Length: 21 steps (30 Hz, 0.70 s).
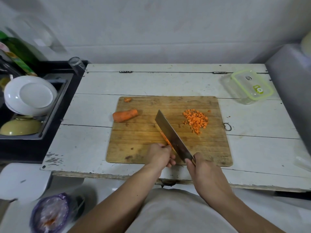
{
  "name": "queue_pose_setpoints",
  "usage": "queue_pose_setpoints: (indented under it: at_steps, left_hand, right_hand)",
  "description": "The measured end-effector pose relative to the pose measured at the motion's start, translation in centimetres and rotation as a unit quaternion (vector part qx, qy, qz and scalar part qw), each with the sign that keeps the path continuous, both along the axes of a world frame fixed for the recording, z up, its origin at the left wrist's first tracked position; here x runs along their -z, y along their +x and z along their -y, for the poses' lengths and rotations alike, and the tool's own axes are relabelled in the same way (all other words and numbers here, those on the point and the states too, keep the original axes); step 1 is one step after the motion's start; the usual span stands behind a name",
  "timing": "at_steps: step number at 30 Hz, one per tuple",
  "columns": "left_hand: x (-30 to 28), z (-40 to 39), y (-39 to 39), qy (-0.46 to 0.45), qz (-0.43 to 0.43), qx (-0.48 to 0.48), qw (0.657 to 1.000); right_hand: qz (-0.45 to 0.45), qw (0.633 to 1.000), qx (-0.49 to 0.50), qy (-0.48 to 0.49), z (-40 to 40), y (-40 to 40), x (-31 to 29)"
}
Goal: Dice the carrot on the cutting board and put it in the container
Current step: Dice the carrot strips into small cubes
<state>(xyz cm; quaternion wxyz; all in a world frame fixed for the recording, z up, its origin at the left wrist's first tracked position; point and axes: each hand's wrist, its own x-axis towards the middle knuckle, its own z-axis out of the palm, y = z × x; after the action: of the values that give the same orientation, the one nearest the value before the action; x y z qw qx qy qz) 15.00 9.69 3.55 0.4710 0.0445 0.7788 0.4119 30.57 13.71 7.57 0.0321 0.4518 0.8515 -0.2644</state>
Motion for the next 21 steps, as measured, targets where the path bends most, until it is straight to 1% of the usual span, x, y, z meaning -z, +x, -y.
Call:
queue_pose_setpoints:
  at_steps: [6, 12, 16, 21]
  left_hand:
    - [0.0, 0.1, 0.1, 0.002, -0.011, 0.017, 1.0]
    - [-0.3, -0.2, 0.2, -0.001, -0.051, 0.081, 0.995]
    - [-0.5, -0.3, -0.2, -0.005, -0.05, 0.106, 0.993]
    - [-0.4, -0.4, -0.2, -0.003, -0.03, 0.105, 0.994]
  right_hand:
    - [0.007, 1.0, -0.016, 0.003, 0.0, 0.3, -0.2]
    - [0.04, 0.999, -0.013, -0.005, 0.6, 0.0, -0.7]
    - [0.057, 0.998, -0.007, -0.023, 1.1, -0.5, -0.9]
    - [0.066, 0.997, -0.012, -0.031, 1.1, -0.8, -0.8]
